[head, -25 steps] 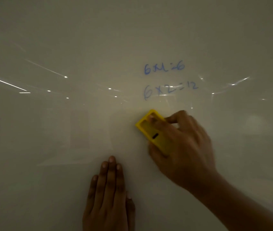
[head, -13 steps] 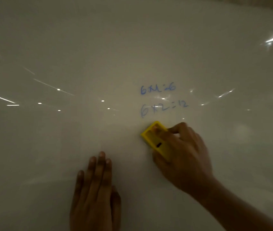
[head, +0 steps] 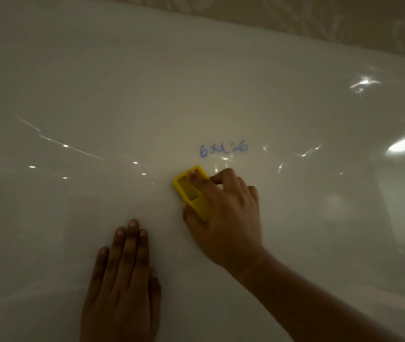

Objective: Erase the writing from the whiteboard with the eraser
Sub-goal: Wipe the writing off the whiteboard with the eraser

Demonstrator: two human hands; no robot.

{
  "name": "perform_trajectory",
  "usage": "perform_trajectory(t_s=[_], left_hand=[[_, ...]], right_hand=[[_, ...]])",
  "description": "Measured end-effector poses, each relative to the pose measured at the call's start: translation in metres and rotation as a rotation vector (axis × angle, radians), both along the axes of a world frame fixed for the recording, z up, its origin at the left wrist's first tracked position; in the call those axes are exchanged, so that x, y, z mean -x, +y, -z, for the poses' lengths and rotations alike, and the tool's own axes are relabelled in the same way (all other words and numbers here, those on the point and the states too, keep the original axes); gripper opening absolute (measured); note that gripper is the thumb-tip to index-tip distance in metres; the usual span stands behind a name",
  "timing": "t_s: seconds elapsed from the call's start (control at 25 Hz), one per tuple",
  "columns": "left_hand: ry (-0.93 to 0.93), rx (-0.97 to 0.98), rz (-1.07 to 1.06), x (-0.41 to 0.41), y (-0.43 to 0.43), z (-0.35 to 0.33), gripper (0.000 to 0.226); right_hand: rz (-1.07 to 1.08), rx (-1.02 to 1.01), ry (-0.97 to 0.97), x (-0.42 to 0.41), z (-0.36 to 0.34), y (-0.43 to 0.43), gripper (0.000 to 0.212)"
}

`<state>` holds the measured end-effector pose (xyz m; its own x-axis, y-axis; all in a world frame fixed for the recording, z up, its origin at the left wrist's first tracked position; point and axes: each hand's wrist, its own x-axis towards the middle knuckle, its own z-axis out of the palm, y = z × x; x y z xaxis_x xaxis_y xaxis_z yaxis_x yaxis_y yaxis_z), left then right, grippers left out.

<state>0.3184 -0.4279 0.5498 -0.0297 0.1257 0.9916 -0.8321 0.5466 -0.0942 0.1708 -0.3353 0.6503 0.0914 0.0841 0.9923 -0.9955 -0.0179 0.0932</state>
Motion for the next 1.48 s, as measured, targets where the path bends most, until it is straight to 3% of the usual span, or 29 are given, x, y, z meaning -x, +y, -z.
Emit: perform_trajectory(t_s=[0.12, 0.24, 0.32, 0.4, 0.56, 0.64, 0.68, 0.84, 0.92, 1.0, 1.16, 1.32, 1.4, 1.48], left_hand=[[0.008, -0.013, 0.0, 0.0, 0.003, 0.001, 0.056], [0.013, -0.022, 0.0, 0.003, 0.004, 0.0, 0.057], [0.012, -0.03, 0.001, 0.003, 0.003, -0.001, 0.057], [0.012, -0.029, 0.004, 0.002, 0.005, -0.002, 0.057], [0.017, -0.017, -0.008, 0.001, 0.006, -0.001, 0.055], [0.013, -0.017, -0.007, 0.0, 0.003, -0.002, 0.055], [0.012, -0.019, -0.009, 0.0, 0.002, -0.001, 0.056], [0.011, -0.025, -0.033, 0.001, 0.002, 0.003, 0.057], [-0.003, -0.031, -0.036, 0.001, 0.002, 0.004, 0.057], [-0.008, -0.038, -0.043, 0.002, 0.002, 0.004, 0.057], [0.005, -0.039, -0.037, -0.001, 0.007, 0.004, 0.057], [0.045, -0.07, -0.023, -0.021, 0.004, 0.012, 0.057], [0.036, -0.085, -0.082, -0.038, -0.004, 0.021, 0.06], [0.03, -0.102, -0.112, -0.058, -0.014, 0.028, 0.062]], right_hand=[[0.112, -0.006, 0.0, 0.032, -0.004, 0.015, 0.052], [0.113, 0.033, -0.364, 0.09, -0.022, 0.04, 0.047], [0.056, 0.085, -0.493, 0.097, -0.029, 0.04, 0.049], [0.016, 0.081, -0.401, 0.067, -0.027, 0.028, 0.049], [0.053, -0.047, 0.11, 0.007, 0.009, -0.004, 0.053], [0.094, -0.043, 0.18, 0.025, 0.001, 0.004, 0.051], [0.119, 0.001, 0.112, 0.044, -0.008, 0.011, 0.049], [0.109, 0.151, -0.512, 0.115, -0.06, 0.036, 0.049], [0.083, 0.169, -0.619, 0.112, -0.078, 0.032, 0.047], [0.132, 0.149, -0.485, 0.083, -0.085, 0.017, 0.043], [0.119, 0.001, 0.092, 0.011, -0.058, -0.011, 0.053], [0.058, -0.183, 0.459, 0.028, 0.015, -0.001, 0.047], [0.095, -0.169, 0.534, 0.074, 0.025, 0.014, 0.036], [0.195, -0.015, 0.325, 0.12, -0.003, 0.028, 0.036]])
